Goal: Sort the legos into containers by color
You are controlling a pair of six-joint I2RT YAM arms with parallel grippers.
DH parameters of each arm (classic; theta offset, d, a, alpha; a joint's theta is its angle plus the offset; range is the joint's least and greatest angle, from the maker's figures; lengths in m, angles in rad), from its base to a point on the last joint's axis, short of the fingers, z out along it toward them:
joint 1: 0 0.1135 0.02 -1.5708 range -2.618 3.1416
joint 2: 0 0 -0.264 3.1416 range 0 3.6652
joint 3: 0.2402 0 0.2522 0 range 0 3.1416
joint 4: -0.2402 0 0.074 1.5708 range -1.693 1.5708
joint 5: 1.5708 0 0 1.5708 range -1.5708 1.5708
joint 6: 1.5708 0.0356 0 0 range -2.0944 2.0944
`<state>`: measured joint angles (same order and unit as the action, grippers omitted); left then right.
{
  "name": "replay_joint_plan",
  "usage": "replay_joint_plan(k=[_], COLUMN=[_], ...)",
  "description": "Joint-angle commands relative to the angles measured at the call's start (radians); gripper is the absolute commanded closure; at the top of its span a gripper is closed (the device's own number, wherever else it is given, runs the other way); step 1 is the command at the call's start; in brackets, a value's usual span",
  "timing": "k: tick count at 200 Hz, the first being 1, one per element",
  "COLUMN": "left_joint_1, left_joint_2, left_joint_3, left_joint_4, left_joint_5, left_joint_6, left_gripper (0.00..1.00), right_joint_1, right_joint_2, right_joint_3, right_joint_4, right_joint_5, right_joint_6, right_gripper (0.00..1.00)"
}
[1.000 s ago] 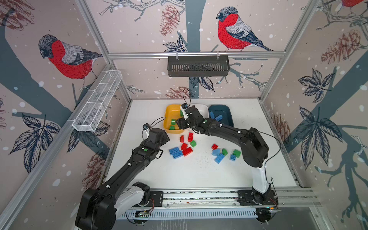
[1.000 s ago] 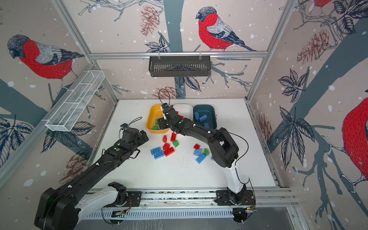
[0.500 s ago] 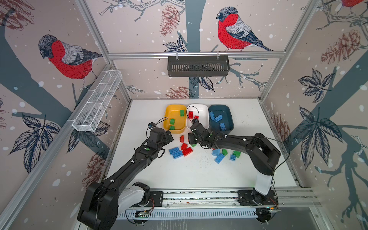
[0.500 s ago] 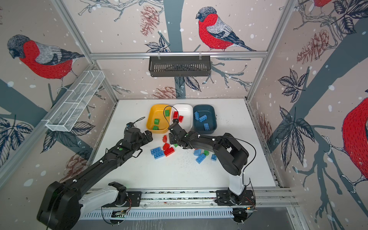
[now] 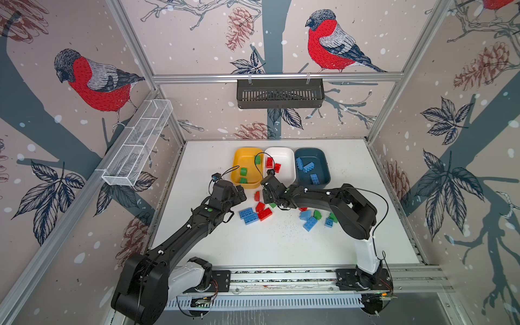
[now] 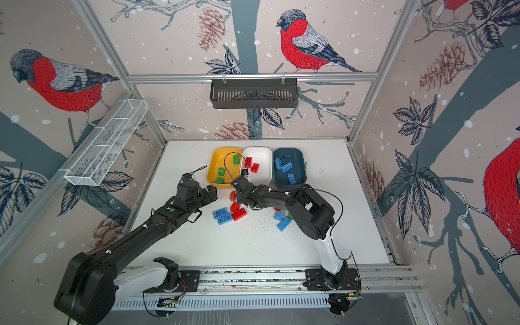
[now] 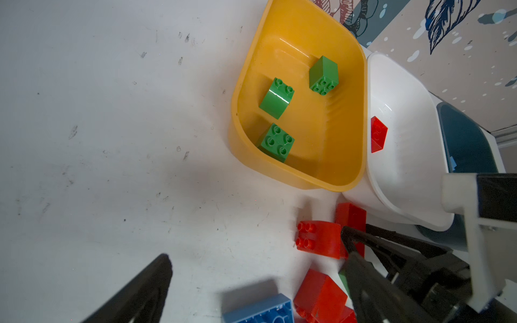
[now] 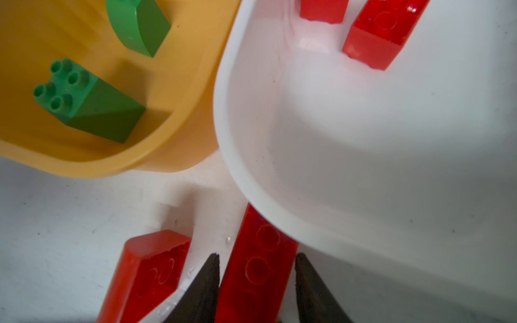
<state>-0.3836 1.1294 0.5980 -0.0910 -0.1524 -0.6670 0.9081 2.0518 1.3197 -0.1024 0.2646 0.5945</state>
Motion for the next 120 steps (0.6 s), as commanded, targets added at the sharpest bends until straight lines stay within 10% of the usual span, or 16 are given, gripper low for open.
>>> replay_joint_plan(k=[1, 120], left_joint_1=[-0.003, -0.062], left_joint_2=[0.016, 0.156], left_joint_3=[0.017, 0.021], left_joint_4=[0.024, 0.148], left_joint_5=[0.046, 0.168], left_joint_6=[0.063, 0.064], left_gripper=[0.03, 0.03], right_joint_1=[0.007, 0.031], right_joint_2=[0.007, -0.287], right_joint_3=[0.005, -0.242], right_joint_4=[-0.025, 0.198], right_joint_5=[0.045, -0.049], right_joint_6=[-0.027, -0.176], right_gripper=[0.6, 0.72])
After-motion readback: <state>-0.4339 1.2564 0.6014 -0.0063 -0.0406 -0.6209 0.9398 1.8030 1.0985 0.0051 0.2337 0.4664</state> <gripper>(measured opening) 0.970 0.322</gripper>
